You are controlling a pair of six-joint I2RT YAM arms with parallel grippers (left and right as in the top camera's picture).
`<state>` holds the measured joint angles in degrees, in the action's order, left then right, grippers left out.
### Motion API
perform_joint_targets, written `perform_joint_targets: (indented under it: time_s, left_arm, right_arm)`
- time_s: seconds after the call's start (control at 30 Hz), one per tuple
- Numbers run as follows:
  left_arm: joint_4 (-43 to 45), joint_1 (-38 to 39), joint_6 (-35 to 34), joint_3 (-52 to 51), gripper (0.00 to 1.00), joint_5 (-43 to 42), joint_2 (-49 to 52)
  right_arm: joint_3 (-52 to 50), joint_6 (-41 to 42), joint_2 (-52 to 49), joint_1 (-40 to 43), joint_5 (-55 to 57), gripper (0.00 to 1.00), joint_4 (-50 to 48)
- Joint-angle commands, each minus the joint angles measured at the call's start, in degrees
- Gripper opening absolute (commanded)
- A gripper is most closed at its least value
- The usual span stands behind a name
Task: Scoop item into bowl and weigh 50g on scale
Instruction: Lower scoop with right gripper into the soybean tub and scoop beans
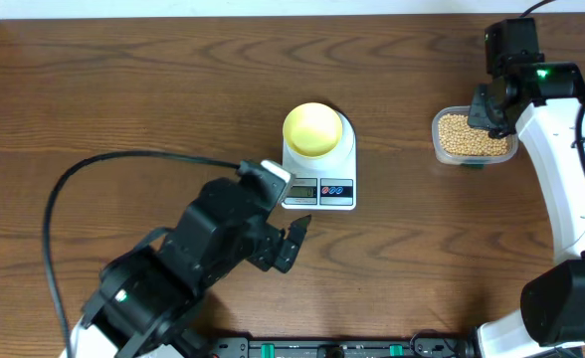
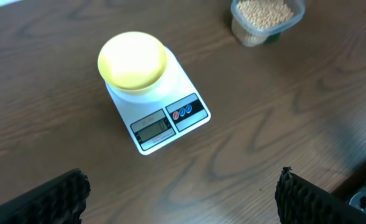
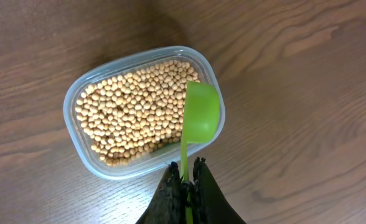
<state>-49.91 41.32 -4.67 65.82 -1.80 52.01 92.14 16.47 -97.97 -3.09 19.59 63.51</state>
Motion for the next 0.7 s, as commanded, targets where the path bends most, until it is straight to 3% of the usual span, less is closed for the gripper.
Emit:
perform_joint_targets:
  time_s: [0.0,0.43,0.67]
  left_arm:
    - [-0.2,-0.2,-0.1,0.4,0.98,-0.7,-1.4]
    - [-0.6,-0.2,-0.1,0.4,0.98,-0.7,-1.1]
    - [-0.6,-0.2,-0.1,0.4,0.98,-0.7,-1.1]
  right_arm:
    - [0.8,-1.3,-2.0,0.8,-0.9,0.01,-0.1]
    - [0.8,-1.3,-11.8,1.3,-1.1,0.01,-0.4]
    - [0.9,-2.9,-13.9,1.4,-8.3,0.01,0.9]
